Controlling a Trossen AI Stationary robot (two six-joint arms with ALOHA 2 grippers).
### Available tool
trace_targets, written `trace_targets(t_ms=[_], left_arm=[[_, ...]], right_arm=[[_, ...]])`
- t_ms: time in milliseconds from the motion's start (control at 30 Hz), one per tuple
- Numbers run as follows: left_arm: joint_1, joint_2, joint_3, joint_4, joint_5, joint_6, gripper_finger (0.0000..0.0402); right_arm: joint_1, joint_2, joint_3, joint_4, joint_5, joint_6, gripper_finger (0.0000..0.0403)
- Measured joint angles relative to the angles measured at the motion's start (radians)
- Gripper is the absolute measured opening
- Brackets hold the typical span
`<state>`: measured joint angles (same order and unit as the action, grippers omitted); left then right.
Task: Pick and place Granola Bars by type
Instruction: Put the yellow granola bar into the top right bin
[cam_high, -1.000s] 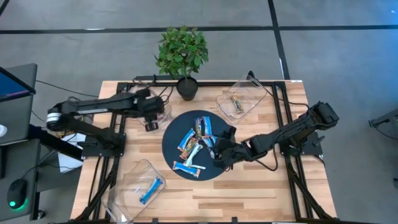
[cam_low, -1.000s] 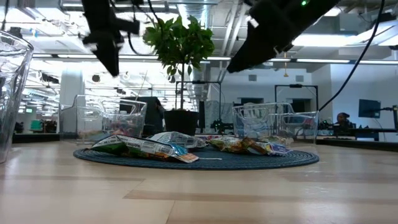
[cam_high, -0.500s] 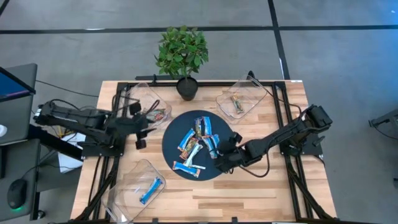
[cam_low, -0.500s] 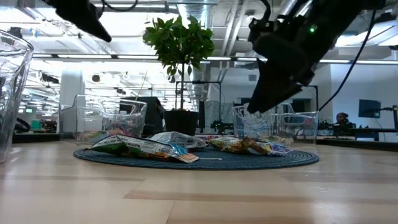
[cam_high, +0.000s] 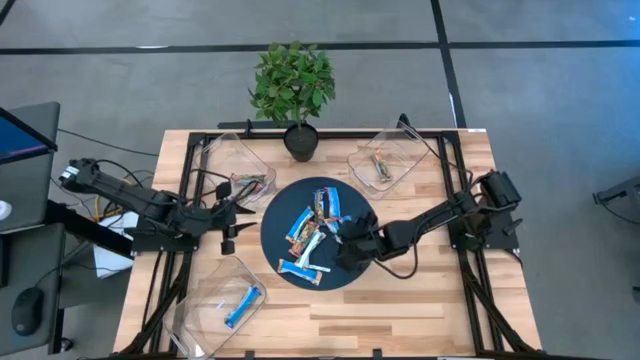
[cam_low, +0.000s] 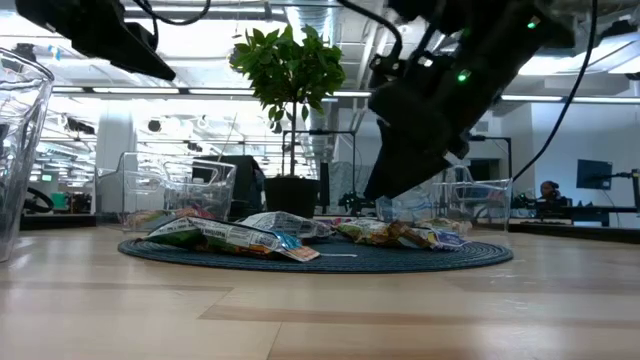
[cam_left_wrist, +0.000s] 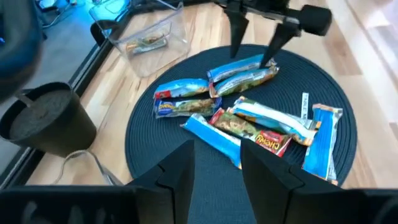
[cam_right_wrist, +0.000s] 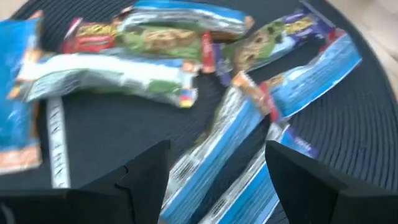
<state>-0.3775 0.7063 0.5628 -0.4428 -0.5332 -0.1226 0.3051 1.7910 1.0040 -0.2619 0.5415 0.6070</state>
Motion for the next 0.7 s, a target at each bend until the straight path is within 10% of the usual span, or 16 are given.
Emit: trace_targets(t_ms=[700], left_arm=[[-0.074, -0.008, -0.127, 0.118, -0.082, -0.023, 0.0123]], right_arm=[[-0.100, 0.081, 0.023, 0.024, -0.106, 0.013, 0.0237]])
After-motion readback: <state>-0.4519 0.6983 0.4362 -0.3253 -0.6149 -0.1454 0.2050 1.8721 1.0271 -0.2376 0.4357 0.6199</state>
